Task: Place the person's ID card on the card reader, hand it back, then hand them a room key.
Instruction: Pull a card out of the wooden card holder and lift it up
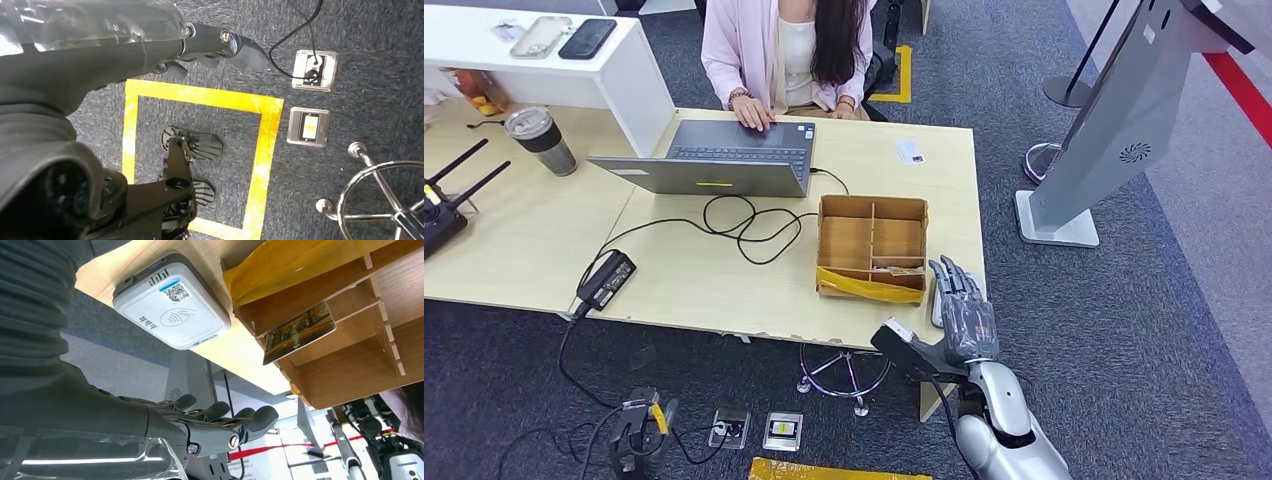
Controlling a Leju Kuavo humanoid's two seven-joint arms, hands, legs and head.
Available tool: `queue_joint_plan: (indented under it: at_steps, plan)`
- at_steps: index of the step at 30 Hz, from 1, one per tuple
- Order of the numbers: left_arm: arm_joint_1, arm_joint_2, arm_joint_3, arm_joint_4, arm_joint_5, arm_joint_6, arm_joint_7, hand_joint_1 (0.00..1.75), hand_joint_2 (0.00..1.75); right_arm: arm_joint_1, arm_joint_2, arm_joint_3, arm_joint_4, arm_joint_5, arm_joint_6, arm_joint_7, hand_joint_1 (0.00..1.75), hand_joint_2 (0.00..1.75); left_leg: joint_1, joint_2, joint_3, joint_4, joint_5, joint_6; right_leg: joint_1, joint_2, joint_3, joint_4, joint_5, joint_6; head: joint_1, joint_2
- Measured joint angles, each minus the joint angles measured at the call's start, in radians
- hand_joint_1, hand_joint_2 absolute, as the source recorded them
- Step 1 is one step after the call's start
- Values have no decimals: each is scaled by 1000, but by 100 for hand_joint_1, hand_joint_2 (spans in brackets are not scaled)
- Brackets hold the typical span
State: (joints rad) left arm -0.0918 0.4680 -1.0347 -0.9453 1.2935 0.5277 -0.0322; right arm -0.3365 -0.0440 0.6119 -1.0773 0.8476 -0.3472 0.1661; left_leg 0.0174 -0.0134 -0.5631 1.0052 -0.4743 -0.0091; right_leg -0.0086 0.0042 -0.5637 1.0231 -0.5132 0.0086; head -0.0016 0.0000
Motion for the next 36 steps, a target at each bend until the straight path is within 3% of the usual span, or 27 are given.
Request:
queue_joint_plan:
  at_steps: [8, 17, 36]
  plan:
    - [-11, -29, -6, 70, -9, -35, -25, 0, 0, -17, -3, 0, 4, 52, -5, -2, 0, 175, 0, 0, 0, 0, 0, 0, 0, 0, 0, 0, 0, 0, 0, 0]
    - [-32, -57, -8, 206, -44, -201, -75, 0, 0, -54, 23, 5, 48, 114, -14, -12, 0, 175, 0, 0, 0, 0, 0, 0, 0, 0, 0, 0, 0, 0, 0, 0]
    - [-64, -144, -6, 419, -93, -266, -123, 0, 0, -169, 163, 32, 247, 139, -63, -47, 0, 175, 0, 0, -1, 0, 0, 0, 0, 0, 0, 1, 0, 0, 0, 0]
